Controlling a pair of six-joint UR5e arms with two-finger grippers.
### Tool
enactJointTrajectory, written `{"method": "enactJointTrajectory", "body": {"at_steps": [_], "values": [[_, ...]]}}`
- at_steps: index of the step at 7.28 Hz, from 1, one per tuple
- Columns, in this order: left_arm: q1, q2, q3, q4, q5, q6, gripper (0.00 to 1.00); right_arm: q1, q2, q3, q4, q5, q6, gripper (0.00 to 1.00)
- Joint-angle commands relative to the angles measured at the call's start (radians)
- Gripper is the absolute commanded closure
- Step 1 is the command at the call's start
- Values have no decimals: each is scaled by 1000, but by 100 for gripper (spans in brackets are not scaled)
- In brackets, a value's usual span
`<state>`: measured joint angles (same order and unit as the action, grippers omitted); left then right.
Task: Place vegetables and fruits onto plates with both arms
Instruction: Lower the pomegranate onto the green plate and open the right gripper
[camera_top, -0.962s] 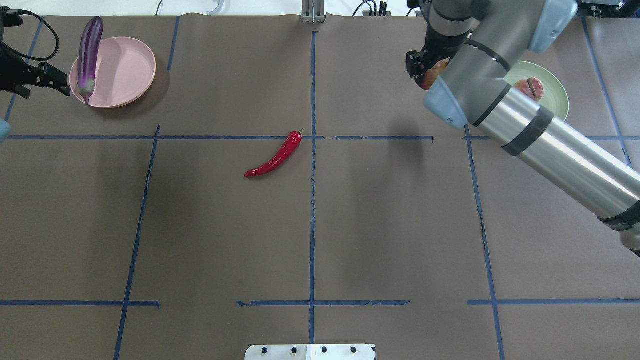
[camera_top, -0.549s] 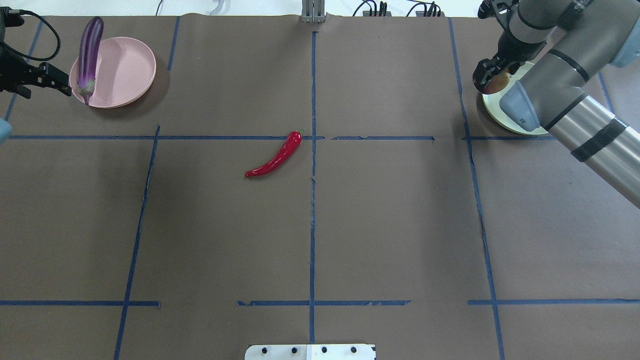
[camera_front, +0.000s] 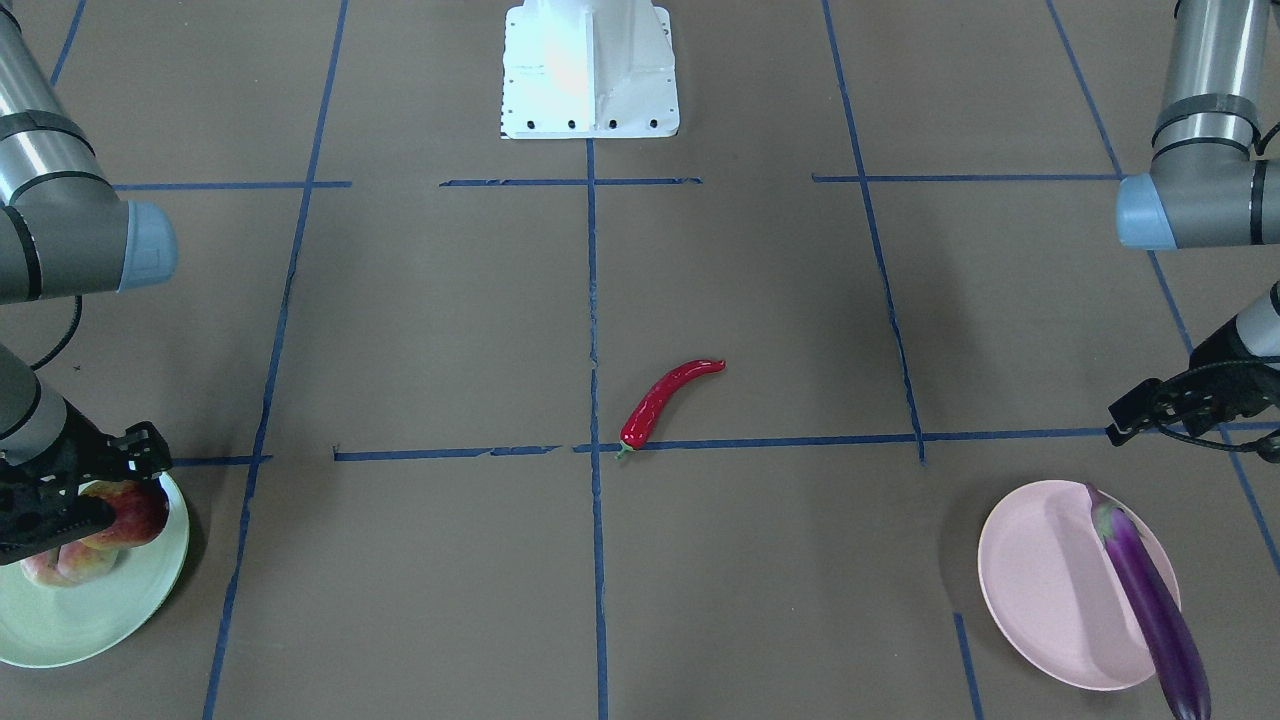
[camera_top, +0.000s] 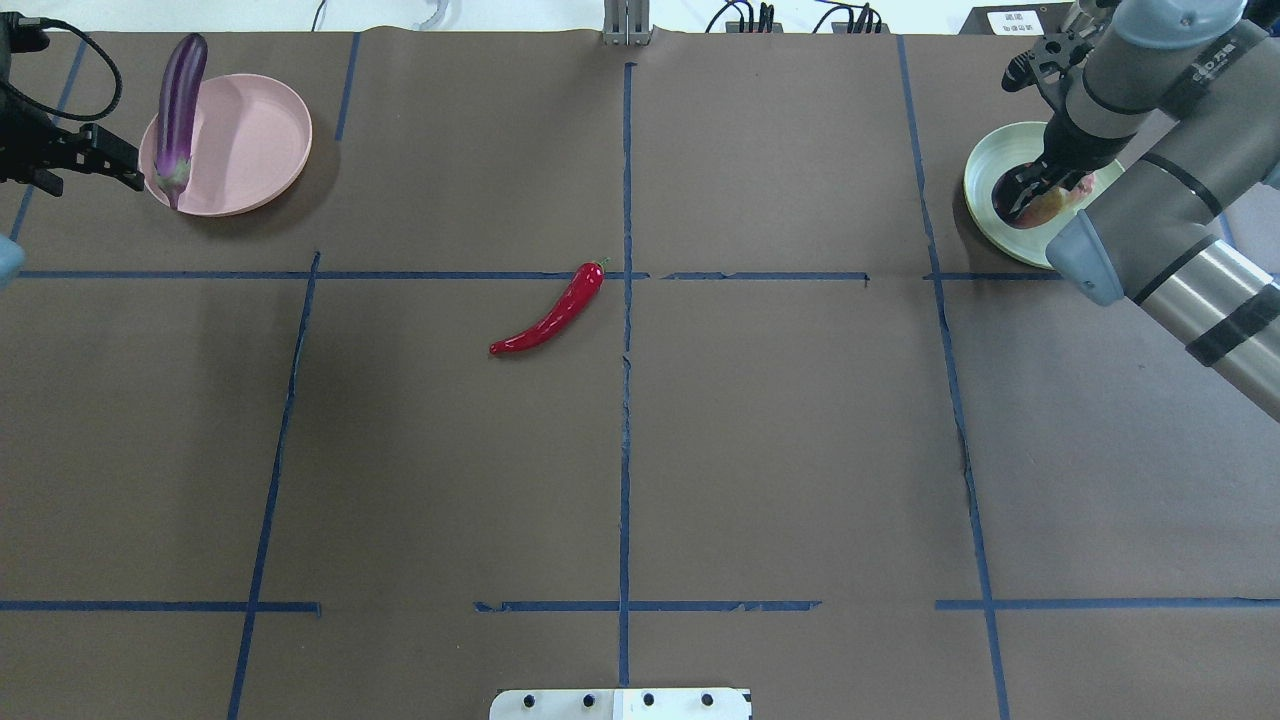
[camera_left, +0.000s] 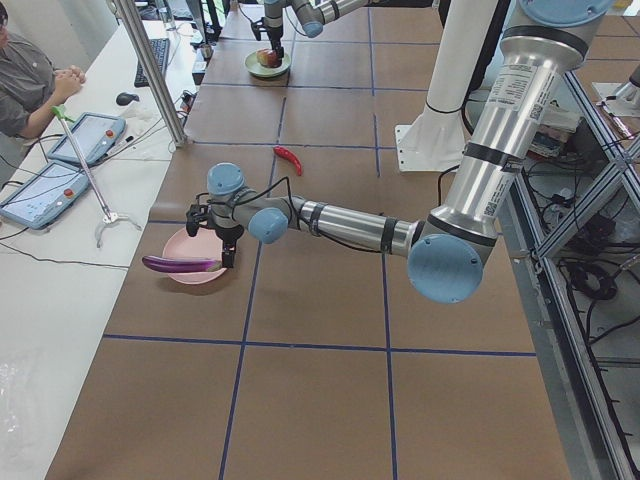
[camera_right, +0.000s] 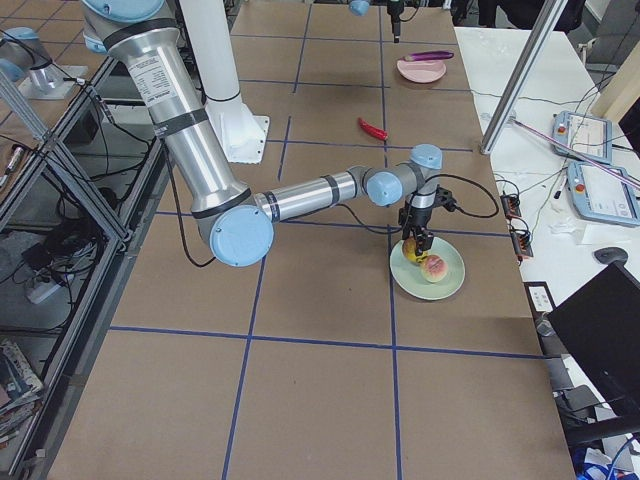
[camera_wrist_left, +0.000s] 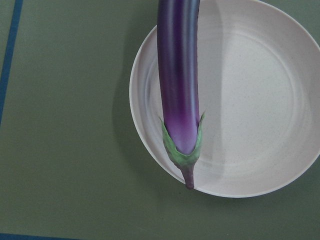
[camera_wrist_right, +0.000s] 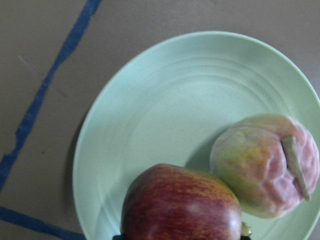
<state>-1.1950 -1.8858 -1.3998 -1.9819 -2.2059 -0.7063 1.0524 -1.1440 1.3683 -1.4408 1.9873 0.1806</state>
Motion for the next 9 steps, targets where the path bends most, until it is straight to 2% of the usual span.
{"method": "enactJointTrajectory", "body": {"at_steps": [1,2,3,5,6,8,9], "values": [[0,1,-2,0,0,-1,0,-3,-7,-6,0,-28,-10,91],[0,1,-4,0,-2,-1,0,-8,7,-6,-6,-22,6,26],[2,-1,-11,0,0,1,0,-2,15,3,-4,8,17,0],[64,-9,-89,0,11,-7,0,43,36,36,-1,141,130,0],[145,-31,-132,2,8,-116,0,64,36,64,-3,177,157,0],[334,-187,-108,11,11,-160,0,139,20,93,-9,253,146,0],[353,-229,-110,5,12,-159,0,144,-34,150,-9,254,145,0]]}}
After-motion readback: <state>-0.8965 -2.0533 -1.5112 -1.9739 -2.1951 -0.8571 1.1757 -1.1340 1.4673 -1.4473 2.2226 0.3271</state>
